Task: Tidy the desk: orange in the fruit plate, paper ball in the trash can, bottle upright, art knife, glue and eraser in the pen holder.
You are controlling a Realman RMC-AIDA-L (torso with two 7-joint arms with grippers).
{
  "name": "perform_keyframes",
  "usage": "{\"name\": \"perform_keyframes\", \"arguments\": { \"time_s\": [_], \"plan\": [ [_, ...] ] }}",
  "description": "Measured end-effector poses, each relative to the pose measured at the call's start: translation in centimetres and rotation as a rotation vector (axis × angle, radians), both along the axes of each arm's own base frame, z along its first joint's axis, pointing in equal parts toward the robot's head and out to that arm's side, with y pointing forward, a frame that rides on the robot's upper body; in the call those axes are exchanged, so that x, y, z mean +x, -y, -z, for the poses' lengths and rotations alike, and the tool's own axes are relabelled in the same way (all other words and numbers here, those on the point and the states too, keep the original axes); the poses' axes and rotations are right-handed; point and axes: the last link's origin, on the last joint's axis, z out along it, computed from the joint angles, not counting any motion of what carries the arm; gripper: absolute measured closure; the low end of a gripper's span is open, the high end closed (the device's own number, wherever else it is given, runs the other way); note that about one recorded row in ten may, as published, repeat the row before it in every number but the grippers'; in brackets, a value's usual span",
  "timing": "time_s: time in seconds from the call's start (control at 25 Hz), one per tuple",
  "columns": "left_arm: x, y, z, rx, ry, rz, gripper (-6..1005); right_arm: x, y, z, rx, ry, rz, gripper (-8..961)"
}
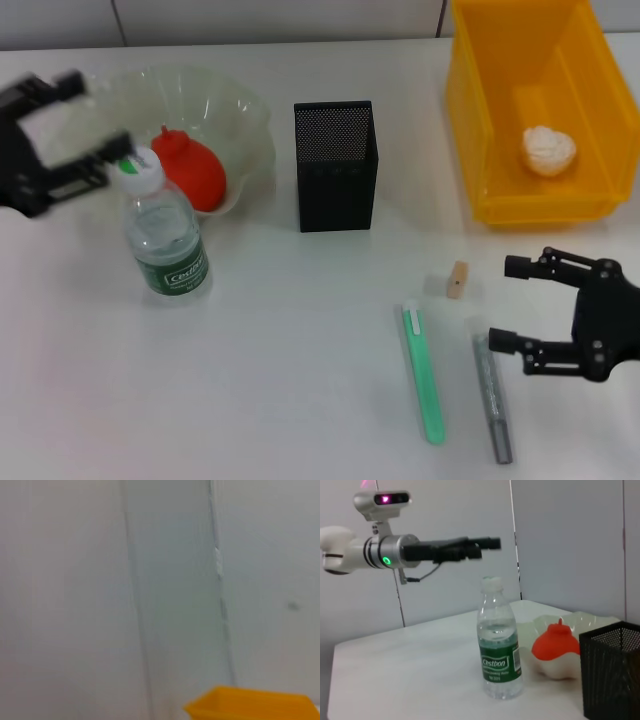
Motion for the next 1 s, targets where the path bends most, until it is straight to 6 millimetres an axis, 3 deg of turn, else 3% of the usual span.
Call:
{"name": "perform_keyframes", "arguments": {
  "time_s": [0.12,0.24,0.32,0.44,0.48,0.52,0.64,0.76,1.0],
  "plan": [
    [-0.3,0.9,-1.3,0.031,0.043,-0.008,208,-0.6,-0.6,-1.1,-0.011,0.000,0.025,110],
    [-0.4,2.0,-0.9,-0.008,0.055,0.022,197,-1.8,-1.6,-2.6,-0.028,0.011,0.058,110],
    [-0.5,4.2,2.1,-0.155,0.040,0.097,197,-3.0,-2.4,-3.6,-0.055,0.032,0.070,110],
    [-1.0,5.6,5.1,-0.263,0.024,0.130,197,-5.7,-3.5,-4.6,-0.123,0.122,0.090,110],
    [-1.4,6.3,7.1,-0.320,-0.004,0.141,197,-7.6,-4.0,-5.0,-0.152,0.209,0.091,110],
    [-1.4,6.3,7.1,-0.320,-0.004,0.141,197,-7.6,-4.0,-5.0,-0.152,0.209,0.091,110],
    [-2.2,7.3,9.9,-0.390,-0.078,0.174,197,-10.5,-5.1,-5.1,-0.197,0.321,0.151,110],
    [-2.5,7.6,11.4,-0.411,-0.111,0.192,197,-12.6,-6.7,-5.2,-0.207,0.461,0.311,111],
    [-2.4,6.9,12.9,-0.423,-0.125,0.190,197,-14.0,-8.8,-3.0,-0.200,0.740,0.513,111]
  ]
}}
